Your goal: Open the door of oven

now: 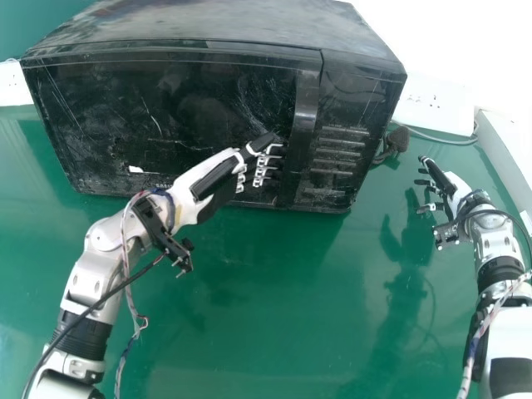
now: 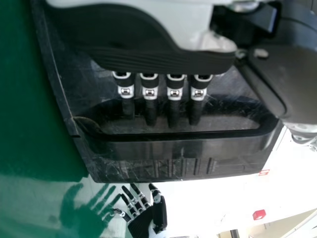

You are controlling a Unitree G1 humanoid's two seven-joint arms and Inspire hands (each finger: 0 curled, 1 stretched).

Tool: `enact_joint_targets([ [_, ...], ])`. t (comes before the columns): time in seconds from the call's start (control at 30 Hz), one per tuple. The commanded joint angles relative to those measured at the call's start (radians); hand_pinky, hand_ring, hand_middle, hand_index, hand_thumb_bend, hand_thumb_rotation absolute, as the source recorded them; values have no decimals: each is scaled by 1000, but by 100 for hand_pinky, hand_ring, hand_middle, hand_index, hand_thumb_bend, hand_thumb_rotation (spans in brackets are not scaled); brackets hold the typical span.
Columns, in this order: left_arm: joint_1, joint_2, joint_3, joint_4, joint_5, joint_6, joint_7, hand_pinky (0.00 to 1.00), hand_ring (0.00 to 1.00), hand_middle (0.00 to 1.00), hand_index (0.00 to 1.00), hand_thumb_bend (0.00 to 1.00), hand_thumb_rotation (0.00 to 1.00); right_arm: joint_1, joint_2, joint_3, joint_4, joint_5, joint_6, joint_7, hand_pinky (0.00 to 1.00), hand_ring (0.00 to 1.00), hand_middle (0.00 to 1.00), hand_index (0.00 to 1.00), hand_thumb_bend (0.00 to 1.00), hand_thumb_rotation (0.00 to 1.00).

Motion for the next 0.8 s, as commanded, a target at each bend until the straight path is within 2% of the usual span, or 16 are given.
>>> enact_joint_targets([
  [0.0,-17,-9,-10,33,12,-10,1,83,95,97,95,100,82,80,42,18,49,-19,57,43,59,73,87,96,63,69],
  [0.23,-47,-23,-20,88,37,-48,11,80,95,97,95,100,84,81,41,16,50,-17,59,41,48,71,85,94,67,68],
  [0.33,-64,-29,-25,124,48,-58,14,81,95,97,94,100,82,79,41,18,49,-18,58,43,54,72,85,94,65,68],
  [0.43,-76,-38,-25,156,63,-64,25,82,95,96,93,100,82,81,42,12,49,-13,57,36,48,69,84,92,65,67],
  [0.53,-93,-45,-26,192,72,-76,26,82,95,96,93,100,81,82,42,8,49,-10,56,36,55,71,85,93,67,66],
  [0.6,-105,-50,-26,217,77,-93,23,82,95,96,93,100,80,79,45,0,50,-3,68,23,52,71,85,93,68,64],
  [0.67,-113,-53,-29,237,85,-112,24,81,94,96,93,100,80,78,46,-2,49,-2,67,33,54,74,87,94,66,64],
  [0.77,-121,-55,-32,254,91,-122,23,80,94,96,93,100,81,79,45,7,48,-13,62,33,50,71,86,94,66,65],
])
